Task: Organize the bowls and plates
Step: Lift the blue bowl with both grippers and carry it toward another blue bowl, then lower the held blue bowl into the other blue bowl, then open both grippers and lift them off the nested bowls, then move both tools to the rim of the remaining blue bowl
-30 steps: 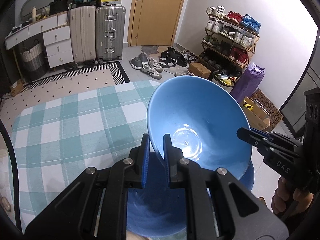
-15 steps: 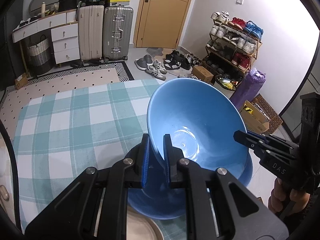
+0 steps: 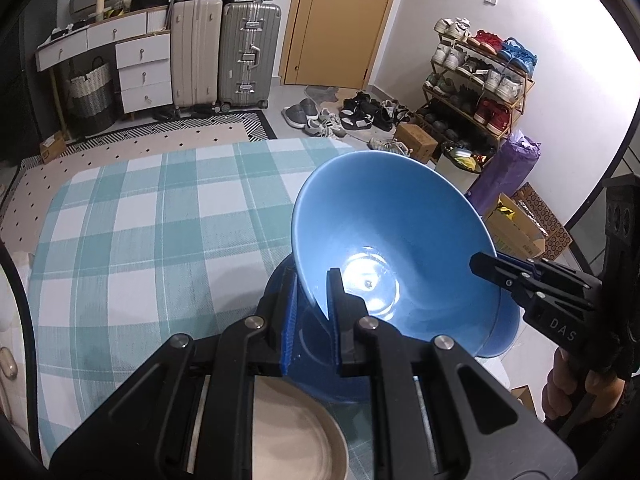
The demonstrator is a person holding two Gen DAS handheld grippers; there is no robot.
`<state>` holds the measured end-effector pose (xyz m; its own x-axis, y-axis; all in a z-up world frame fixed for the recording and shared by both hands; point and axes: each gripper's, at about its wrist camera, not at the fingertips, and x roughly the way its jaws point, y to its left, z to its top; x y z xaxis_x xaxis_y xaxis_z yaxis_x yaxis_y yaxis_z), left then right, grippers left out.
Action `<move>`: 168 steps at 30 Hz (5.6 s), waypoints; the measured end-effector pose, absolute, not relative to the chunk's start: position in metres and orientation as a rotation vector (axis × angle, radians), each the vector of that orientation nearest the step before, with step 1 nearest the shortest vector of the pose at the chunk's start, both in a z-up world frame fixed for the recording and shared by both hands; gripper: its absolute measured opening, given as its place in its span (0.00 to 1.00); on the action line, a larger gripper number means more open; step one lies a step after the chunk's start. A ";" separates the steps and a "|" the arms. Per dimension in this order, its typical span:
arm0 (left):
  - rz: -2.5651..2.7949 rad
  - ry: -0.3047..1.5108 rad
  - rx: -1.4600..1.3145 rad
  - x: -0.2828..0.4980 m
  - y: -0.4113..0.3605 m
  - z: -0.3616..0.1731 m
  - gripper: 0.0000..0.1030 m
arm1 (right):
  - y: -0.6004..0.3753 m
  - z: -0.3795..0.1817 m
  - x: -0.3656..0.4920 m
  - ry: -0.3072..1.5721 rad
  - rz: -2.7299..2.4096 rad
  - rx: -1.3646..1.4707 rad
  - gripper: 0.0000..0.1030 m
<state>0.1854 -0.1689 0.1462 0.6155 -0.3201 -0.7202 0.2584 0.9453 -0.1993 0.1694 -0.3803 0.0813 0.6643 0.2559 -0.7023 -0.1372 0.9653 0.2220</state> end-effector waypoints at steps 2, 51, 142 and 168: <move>-0.329 0.849 -0.078 0.187 -0.168 0.140 0.09 | -0.378 0.078 0.169 0.820 0.225 0.153 0.16; -0.205 0.890 0.122 0.203 -0.187 0.045 0.10 | -0.347 0.008 0.177 0.900 0.192 -0.023 0.16; -0.561 0.956 0.024 0.116 -0.298 0.066 0.84 | -0.508 0.069 0.046 0.676 -0.102 0.321 0.99; -0.640 1.060 -0.021 0.152 -0.346 0.033 0.48 | -0.546 -0.005 0.085 0.827 -0.121 0.394 0.67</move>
<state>0.1522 -0.3463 0.0327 0.3264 -0.4981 -0.8033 0.4786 0.8200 -0.3139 0.0855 -0.5459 -0.0050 0.6751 0.0473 -0.7362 0.2562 0.9208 0.2941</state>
